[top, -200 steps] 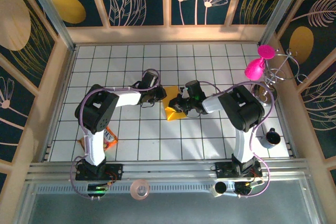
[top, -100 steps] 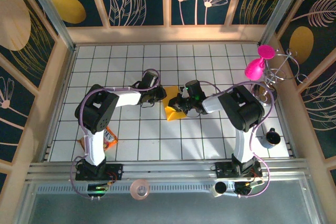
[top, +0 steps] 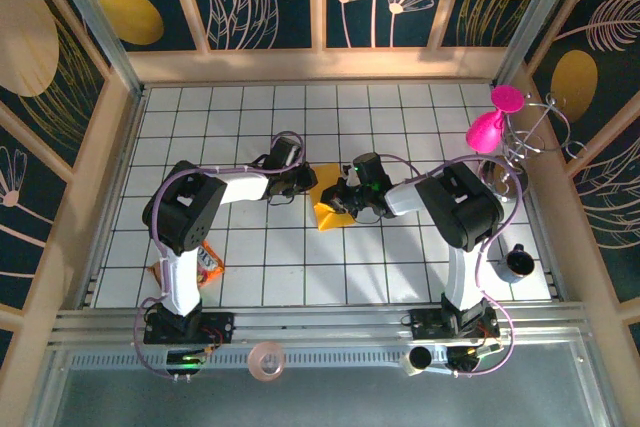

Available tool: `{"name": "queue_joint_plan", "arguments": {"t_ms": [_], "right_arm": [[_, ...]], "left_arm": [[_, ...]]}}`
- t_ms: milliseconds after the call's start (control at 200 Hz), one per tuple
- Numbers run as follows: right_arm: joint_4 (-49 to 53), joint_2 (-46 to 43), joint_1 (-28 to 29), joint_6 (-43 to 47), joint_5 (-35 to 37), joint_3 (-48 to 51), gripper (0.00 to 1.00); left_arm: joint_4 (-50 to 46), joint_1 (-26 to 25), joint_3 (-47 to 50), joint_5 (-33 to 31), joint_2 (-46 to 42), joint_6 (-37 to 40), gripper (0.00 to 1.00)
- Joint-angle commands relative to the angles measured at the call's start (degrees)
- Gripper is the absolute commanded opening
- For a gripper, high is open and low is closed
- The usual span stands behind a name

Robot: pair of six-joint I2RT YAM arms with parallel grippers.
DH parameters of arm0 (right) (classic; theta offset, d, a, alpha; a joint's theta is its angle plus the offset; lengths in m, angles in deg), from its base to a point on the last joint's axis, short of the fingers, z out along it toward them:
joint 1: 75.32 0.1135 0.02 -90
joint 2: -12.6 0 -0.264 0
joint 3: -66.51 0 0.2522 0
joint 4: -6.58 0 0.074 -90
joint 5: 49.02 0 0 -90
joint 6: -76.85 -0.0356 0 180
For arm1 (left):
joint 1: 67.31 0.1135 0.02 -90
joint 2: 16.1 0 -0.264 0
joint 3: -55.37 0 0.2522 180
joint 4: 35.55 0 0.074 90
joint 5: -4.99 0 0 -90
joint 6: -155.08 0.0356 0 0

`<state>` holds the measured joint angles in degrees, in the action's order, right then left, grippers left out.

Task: Fold a paper plane with a square sheet of paper (pick it up from the middle)
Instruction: Fold the triangle a second time at the center of the table.

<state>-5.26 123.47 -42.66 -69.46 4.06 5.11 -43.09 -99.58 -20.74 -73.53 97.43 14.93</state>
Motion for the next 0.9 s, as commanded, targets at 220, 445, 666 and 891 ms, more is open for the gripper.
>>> {"name": "queue_joint_plan", "arguments": {"t_ms": [220, 445, 666, 891], "right_arm": [[-1.03, 2.04, 0.04, 0.38, 0.02, -0.79, 0.0], [0.48, 2.46, 0.03, 0.76, 0.79, -1.03, 0.0], [4.92, 2.76, 0.04, 1.54, 2.71, -1.89, 0.0], [6.0, 3.14, 0.12, 1.73, 2.39, -2.44, 0.08]], "left_arm": [[-1.3, -0.07, 1.09, 0.82, 0.67, 0.32, 0.13], [-1.54, -0.03, 0.91, 0.77, 0.57, 0.3, 0.13], [-3.3, -0.07, -1.43, 0.14, -1.14, 1.18, 0.14], [-3.85, 1.37, -3.92, -2.53, -6.02, -0.29, 0.27]]}}
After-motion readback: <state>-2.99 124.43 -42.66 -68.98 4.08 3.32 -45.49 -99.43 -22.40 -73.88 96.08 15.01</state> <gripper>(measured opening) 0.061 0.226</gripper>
